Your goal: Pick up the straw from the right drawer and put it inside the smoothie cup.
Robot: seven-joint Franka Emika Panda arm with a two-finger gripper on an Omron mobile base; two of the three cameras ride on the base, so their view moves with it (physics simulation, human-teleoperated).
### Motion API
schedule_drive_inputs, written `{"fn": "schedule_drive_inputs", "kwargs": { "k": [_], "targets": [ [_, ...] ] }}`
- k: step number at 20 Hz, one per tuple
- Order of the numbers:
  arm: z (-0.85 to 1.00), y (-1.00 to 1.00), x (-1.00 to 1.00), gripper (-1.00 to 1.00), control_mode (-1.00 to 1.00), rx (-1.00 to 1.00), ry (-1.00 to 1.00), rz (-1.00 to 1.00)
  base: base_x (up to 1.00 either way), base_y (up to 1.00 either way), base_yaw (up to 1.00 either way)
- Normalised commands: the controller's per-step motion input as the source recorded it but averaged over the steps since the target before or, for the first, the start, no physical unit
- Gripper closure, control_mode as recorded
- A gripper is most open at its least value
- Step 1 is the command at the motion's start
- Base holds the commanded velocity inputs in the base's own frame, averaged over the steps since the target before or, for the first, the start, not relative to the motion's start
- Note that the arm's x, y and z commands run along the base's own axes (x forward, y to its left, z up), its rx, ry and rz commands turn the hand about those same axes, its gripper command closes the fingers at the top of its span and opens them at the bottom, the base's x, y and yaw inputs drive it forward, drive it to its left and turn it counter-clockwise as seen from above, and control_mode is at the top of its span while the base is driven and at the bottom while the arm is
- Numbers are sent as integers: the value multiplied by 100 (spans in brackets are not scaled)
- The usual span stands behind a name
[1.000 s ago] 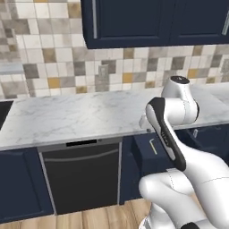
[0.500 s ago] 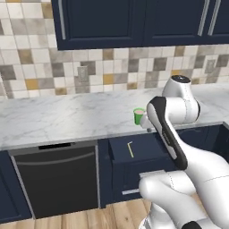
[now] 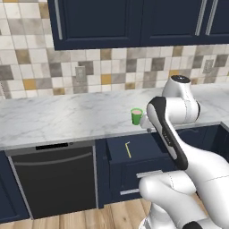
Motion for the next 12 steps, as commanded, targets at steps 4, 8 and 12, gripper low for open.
{"fn": "schedule_drive_inputs", "kwargs": {
  "k": [4, 8, 12],
  "targets": [
    [0, 0, 0, -100, -100, 0, 0, 0, 0, 0, 0],
    [-3, 0, 13, -100, -100, 0, 0, 0, 0, 0, 0],
    [-19, 0, 29, -100, -100, 0, 5, 0, 0, 0, 0]
  ]
}}
